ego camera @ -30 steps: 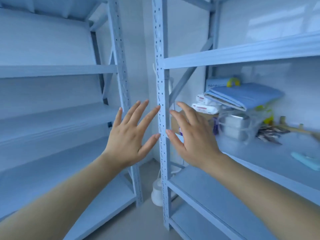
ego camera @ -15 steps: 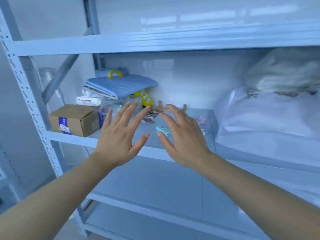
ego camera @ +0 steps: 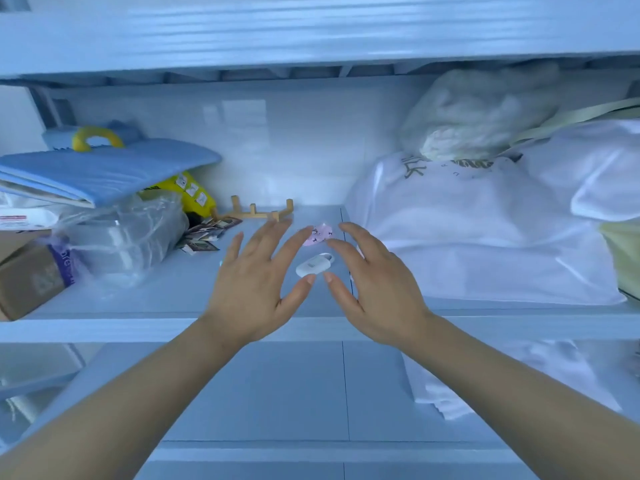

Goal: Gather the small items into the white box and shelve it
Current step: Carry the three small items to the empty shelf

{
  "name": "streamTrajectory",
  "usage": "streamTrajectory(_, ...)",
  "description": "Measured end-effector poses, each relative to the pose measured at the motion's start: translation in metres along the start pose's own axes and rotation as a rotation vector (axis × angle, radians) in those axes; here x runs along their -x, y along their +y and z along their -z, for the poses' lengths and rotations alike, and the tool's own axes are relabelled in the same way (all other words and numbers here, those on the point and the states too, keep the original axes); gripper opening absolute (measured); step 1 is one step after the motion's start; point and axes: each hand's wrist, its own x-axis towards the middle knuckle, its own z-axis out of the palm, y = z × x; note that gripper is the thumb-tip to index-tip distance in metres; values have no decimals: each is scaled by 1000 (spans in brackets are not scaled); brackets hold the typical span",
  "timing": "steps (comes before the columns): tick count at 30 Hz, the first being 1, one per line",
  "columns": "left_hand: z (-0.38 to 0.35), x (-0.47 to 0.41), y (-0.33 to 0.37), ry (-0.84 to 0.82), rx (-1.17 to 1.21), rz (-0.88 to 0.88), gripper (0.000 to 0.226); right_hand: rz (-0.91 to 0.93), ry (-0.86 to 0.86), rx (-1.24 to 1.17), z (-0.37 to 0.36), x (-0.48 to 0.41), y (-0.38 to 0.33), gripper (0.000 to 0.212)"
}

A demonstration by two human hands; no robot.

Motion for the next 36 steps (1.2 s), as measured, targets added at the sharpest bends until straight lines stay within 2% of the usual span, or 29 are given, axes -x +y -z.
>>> streamTrajectory(6, -55, -44, -37, -48, 11, -97, 58, -7, -36, 19, -56, -32, 38, 46)
streamTrajectory(16, -130, -105, -121, -151, 11, -79, 60, -82, -152, 31, -141, -103, 80, 43)
streamTrajectory(23, -179, -104, -136, -255, 112, -138, 53, -35, -396, -45, -180, -89, 108, 35)
streamTrajectory(32, -222, -112, -137, -299, 155, -131, 52, -172, -585, -94, -200, -92, 132, 55)
streamTrajectory(36, -222, -118, -147, -334, 156, -142, 48, -164, -627, -146, -202, -94, 136, 62)
